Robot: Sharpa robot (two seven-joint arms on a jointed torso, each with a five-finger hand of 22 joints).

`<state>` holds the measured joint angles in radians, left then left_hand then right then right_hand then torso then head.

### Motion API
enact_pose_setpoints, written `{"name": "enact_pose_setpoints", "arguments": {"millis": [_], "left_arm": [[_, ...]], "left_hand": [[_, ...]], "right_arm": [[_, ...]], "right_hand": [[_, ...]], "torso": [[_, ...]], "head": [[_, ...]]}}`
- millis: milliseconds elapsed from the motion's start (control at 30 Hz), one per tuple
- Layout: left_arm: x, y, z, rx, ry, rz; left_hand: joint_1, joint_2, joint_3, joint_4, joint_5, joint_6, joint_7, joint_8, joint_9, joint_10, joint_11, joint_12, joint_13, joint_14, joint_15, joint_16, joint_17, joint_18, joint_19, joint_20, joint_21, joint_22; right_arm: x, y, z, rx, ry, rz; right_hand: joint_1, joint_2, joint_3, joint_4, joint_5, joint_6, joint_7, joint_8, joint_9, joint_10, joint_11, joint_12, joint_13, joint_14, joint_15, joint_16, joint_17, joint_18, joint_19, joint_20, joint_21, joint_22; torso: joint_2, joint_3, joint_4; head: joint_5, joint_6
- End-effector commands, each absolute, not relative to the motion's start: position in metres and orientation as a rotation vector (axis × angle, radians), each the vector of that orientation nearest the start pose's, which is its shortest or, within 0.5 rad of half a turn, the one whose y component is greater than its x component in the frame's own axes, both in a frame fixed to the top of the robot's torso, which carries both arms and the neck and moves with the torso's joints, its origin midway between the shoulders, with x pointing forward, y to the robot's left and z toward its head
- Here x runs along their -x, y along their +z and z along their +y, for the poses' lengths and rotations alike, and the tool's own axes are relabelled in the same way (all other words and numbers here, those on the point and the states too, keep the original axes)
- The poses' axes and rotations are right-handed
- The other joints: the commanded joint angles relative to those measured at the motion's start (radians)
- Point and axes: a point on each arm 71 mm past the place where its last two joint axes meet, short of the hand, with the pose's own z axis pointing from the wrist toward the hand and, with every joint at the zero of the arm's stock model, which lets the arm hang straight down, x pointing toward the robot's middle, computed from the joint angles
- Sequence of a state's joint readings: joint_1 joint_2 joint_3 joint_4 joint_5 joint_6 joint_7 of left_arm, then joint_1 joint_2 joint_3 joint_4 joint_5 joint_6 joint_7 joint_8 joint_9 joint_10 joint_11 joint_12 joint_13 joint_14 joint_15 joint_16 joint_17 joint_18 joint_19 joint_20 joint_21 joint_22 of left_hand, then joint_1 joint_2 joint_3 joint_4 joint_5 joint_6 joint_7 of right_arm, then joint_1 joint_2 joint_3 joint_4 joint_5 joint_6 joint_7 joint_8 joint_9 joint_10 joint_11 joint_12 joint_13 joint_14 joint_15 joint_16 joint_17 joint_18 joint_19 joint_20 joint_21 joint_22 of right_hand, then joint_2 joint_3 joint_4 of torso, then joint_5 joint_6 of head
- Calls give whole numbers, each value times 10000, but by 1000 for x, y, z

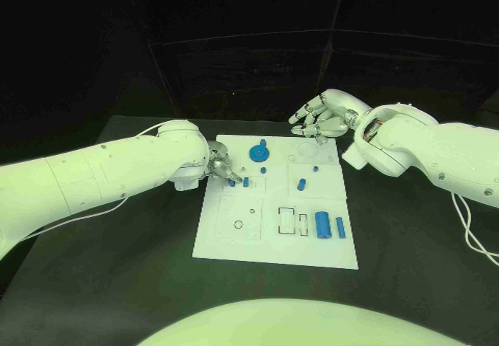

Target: Assemble the parts on the task board

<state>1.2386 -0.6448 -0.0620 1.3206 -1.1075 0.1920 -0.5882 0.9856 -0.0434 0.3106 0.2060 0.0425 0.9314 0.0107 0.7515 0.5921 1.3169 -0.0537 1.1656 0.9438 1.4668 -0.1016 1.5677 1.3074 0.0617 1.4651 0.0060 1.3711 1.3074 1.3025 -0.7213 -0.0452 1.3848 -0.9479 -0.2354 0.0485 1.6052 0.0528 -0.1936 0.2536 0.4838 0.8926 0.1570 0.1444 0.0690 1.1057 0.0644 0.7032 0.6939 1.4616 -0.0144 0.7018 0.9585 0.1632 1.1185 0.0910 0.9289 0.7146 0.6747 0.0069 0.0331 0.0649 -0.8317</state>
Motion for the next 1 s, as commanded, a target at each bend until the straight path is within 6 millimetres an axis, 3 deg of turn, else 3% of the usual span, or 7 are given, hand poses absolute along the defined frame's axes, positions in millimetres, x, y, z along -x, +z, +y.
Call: {"name": "enact_pose_setpoints", "arguments": {"millis": [33,467,733,833,933,1000], "left_arm": [[-511,-232,181,1439,-2687,23588],[-509,-229,184,1754,-2886,23310],[-510,-226,190,2197,-3033,22894],[-511,-223,193,2430,-3106,22619],[-512,-218,194,2680,-3309,22330],[-513,-216,193,2846,-3508,22154]], "left_hand": [[-158,-2,-45,96,50,-6,9,55,6,87,-16,45,-1,1040,-93,31,2634,-96,322,-76,30,699],[-561,-191,-491,612,49,-14,-10,112,44,79,-31,33,-19,1040,-109,31,2634,-94,323,-91,17,705],[-590,-207,-557,682,49,-26,-9,114,47,39,-32,-28,-112,1040,-113,31,2634,-66,285,-94,-87,607],[-480,-62,-522,718,52,-133,14,78,41,-53,-16,-126,-240,1040,-110,31,2634,-32,235,-97,-222,482],[-307,265,-377,765,54,-336,74,-1,22,-200,29,-263,-421,1040,-84,31,2634,-17,207,-86,-301,417],[-242,305,-361,771,53,-431,109,-34,15,-285,58,-342,-533,1040,-62,31,2634,-3,183,-72,-369,358]], "right_arm": [[-524,-145,-174,-1650,10114,17078],[-524,-146,-173,-1652,10124,17092],[-524,-147,-174,-1658,10121,17097],[-524,-147,-174,-1666,10111,17096],[-525,-147,-174,-1673,10102,17096],[-525,-147,-174,-1675,10099,17096]], "right_hand": [[-3,-137,75,-1,45,77,7,-25,-16,-48,-19,-42,-13,113,-17,-50,-9,21,-57,10,-20,-8],[-2,-139,82,4,52,75,7,-27,-16,-50,-19,-42,-13,111,-17,-52,-10,22,-63,11,-26,-15],[-2,-139,82,4,52,75,7,-27,-16,-50,-19,-42,-13,111,-17,-52,-10,22,-63,11,-26,-15],[-2,-139,82,4,52,75,7,-27,-16,-50,-19,-42,-13,111,-17,-52,-10,22,-63,11,-26,-15],[-2,-139,82,4,52,75,7,-27,-16,-50,-19,-42,-13,111,-17,-52,-10,22,-63,11,-26,-15],[1,-143,96,11,69,71,8,-31,-17,-53,-19,-44,-14,108,-16,-61,-17,23,-68,11,-30,-18]], "torso": [[-3,-1,-1],[-2,1,1],[-3,-2,-4],[-3,0,-4],[0,-1,-1],[2,0,-8]], "head": [[4,-8],[9,-16],[-3,-15],[-10,-17],[-21,-4],[-20,-2]]}}
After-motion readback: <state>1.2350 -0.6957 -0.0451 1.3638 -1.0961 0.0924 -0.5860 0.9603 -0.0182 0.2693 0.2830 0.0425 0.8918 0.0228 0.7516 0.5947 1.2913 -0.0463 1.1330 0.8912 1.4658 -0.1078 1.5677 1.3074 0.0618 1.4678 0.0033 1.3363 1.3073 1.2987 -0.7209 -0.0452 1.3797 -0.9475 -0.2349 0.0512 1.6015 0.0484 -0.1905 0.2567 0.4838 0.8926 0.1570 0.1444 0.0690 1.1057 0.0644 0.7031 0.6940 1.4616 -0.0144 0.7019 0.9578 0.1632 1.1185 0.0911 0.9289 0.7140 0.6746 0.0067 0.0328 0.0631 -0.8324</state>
